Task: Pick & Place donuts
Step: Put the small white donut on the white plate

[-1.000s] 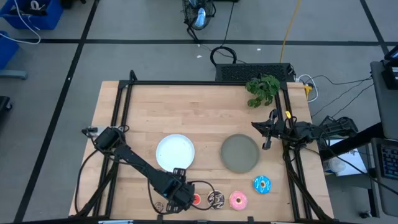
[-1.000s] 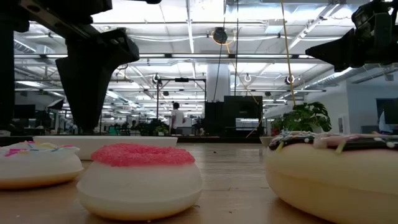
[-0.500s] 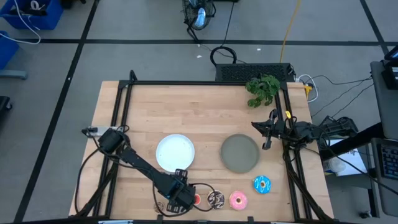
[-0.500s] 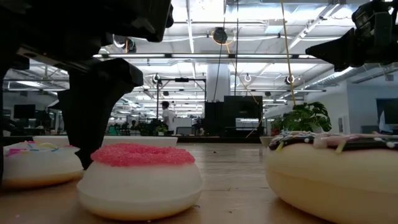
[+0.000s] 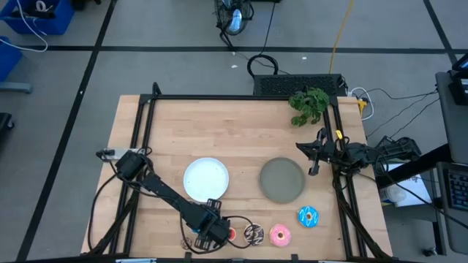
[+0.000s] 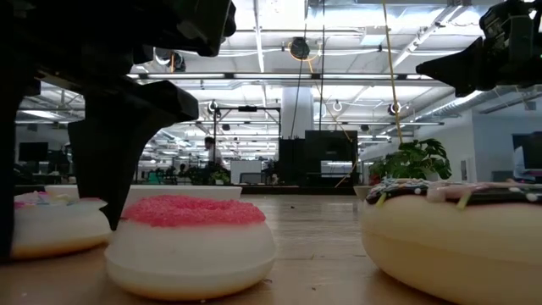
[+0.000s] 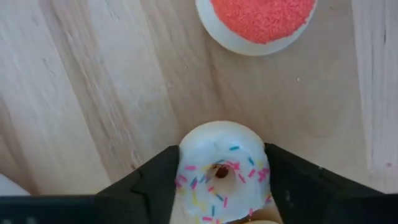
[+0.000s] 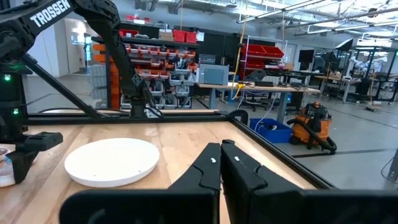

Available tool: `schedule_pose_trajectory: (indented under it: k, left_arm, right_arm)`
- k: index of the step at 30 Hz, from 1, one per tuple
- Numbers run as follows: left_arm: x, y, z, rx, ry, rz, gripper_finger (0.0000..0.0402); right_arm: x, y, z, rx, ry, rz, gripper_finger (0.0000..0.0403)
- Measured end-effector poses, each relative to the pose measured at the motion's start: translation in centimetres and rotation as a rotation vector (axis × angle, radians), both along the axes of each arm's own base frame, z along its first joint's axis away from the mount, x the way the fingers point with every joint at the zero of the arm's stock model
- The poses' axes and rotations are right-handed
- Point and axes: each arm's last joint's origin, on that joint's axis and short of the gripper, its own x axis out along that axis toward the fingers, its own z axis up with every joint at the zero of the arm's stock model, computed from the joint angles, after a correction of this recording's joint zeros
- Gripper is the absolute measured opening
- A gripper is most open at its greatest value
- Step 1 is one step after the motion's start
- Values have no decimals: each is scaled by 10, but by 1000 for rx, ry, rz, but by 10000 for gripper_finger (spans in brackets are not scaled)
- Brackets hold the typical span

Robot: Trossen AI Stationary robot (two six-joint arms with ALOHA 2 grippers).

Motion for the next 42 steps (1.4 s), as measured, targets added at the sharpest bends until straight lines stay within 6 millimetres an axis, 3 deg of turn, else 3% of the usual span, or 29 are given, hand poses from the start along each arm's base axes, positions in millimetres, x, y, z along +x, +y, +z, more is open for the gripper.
schedule_pose_trajectory:
  k: [12,24,35,39,42]
  left_arm:
    - [12,7,13,-29,-10,66,108]
    - [26,32,71,30,78,150,93]
    - [28,96,130,189,113,182,92]
    - [30,131,134,196,63,248,92]
    - [31,151,122,128,-9,249,92]
  right_arm:
    - [0,0,0,0,0,-1,0]
    - [0,0,0,0,1,-1,0]
    - [0,0,0,-7,1,1,0]
    - [0,0,1,-8,-5,1,0]
    - [0,0,1,-9,-5,1,0]
